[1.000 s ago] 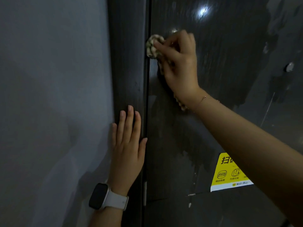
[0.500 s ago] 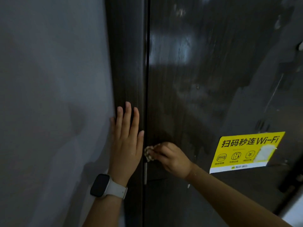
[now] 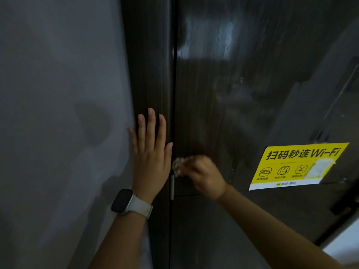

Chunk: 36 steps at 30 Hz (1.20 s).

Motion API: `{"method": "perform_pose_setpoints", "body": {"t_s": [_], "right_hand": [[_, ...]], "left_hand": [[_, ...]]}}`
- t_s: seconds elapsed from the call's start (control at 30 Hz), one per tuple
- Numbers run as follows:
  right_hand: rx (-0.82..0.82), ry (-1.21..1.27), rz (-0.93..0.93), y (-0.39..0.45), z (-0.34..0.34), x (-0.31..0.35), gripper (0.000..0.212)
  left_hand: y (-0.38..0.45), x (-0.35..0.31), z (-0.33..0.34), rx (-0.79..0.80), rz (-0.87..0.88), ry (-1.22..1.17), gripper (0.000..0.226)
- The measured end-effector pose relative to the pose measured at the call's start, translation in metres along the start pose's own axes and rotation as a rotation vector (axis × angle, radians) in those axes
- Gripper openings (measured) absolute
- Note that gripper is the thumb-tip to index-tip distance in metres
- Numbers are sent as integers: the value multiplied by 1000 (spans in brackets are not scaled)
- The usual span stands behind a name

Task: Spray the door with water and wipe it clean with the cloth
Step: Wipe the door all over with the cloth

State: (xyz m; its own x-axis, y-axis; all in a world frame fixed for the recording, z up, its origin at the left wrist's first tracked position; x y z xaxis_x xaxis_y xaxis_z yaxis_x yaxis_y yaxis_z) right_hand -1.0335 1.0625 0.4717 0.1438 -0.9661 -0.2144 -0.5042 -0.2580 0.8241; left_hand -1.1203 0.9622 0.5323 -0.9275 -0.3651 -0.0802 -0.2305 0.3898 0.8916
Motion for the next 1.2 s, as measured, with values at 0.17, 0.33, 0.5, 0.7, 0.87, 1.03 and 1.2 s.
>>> {"method": "perform_pose_setpoints", "body": {"t_s": [0.17,0.33,0.5,0.7,0.87,1.03,1.2], "right_hand": [[204,46,-5,-31,28,8,26],[41,-11,15,0,-3,-3,24],[-49,12,79,-20,10,6,27],[235,105,238,-87,54,16,27],[-125,60,461,-79,-29,-4,30],[-503,-33,906,-106,-104,-71,28],[-736,-12,1062,-120,-91,-88,21]], "left_hand": [[1,0,-2,21,-18,-6,67],[-14,-3,-1,27,-61,-22,65],[-48,-4,16,78,-70,-46,70],[-49,-4,19,87,-81,6,75],[-53,-15,28,88,-177,-7,90],[-52,-15,41,125,-157,66,106],[-52,-13,45,122,-163,107,117]]}}
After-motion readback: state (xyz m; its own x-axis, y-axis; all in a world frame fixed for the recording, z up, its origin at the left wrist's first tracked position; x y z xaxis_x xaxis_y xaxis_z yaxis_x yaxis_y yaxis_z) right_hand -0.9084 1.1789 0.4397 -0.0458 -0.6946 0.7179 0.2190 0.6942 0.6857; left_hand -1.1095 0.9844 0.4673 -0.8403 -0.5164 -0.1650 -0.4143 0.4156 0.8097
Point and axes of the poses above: each hand's wrist, its own y-axis towards the middle knuckle, its own z-axis out of the palm, x = y × z, the point moved 8 cm from there along y, towards the middle knuckle, and after that the axes turned 2 degrees about z, right-handed, at the moved point
